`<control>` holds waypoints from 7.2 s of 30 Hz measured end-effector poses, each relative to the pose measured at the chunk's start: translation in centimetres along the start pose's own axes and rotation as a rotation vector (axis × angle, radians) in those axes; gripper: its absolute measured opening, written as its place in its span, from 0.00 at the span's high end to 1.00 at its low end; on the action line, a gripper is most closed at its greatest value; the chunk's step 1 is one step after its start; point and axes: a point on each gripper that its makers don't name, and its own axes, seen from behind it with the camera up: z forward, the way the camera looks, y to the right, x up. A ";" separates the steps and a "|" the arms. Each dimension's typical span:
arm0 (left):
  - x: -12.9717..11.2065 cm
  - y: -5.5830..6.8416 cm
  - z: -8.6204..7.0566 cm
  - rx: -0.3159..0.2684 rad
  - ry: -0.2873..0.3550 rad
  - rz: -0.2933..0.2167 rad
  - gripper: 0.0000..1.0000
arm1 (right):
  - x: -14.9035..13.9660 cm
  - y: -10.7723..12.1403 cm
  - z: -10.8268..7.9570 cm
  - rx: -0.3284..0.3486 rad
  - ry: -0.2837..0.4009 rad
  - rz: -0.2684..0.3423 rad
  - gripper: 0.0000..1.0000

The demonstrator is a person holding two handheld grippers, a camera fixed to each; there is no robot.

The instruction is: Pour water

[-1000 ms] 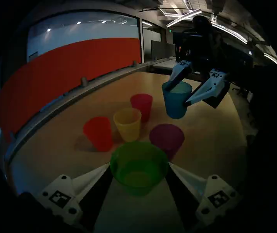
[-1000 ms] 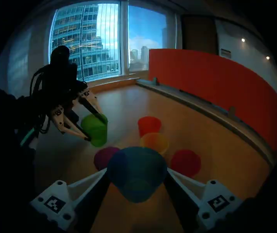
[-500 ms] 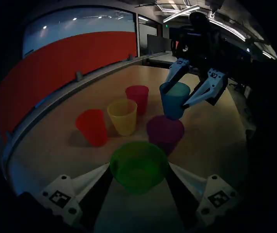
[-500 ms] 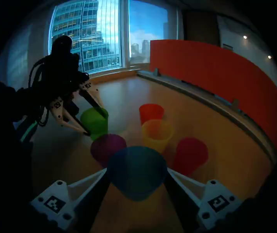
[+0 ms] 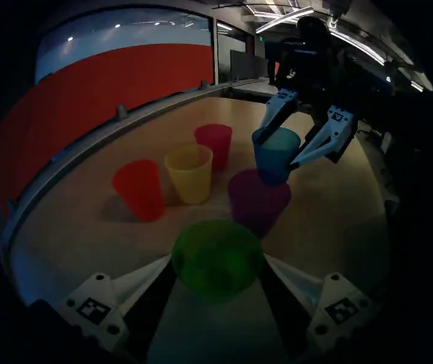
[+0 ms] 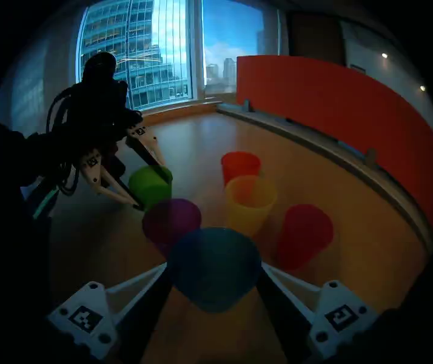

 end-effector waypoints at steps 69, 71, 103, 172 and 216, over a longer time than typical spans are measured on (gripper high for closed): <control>-2.6 0.0 -2.6 0.025 0.000 -0.058 0.01 | -3.5 -1.2 0.5 -0.015 -0.043 0.010 0.00; -2.7 0.0 -2.9 0.030 0.005 -0.064 0.01 | -3.7 -1.2 0.1 -0.024 -0.045 0.010 0.00; -2.8 -1.7 -8.7 0.269 0.115 -0.134 0.01 | -4.5 2.2 -7.2 -0.281 0.100 0.125 0.00; 2.2 -9.0 -19.8 0.971 0.643 -0.295 0.02 | 2.9 10.4 -18.2 -0.988 0.605 0.266 0.01; -2.5 -10.8 -17.4 0.976 0.621 -0.345 0.01 | 4.1 9.4 -17.9 -0.989 0.586 0.255 0.01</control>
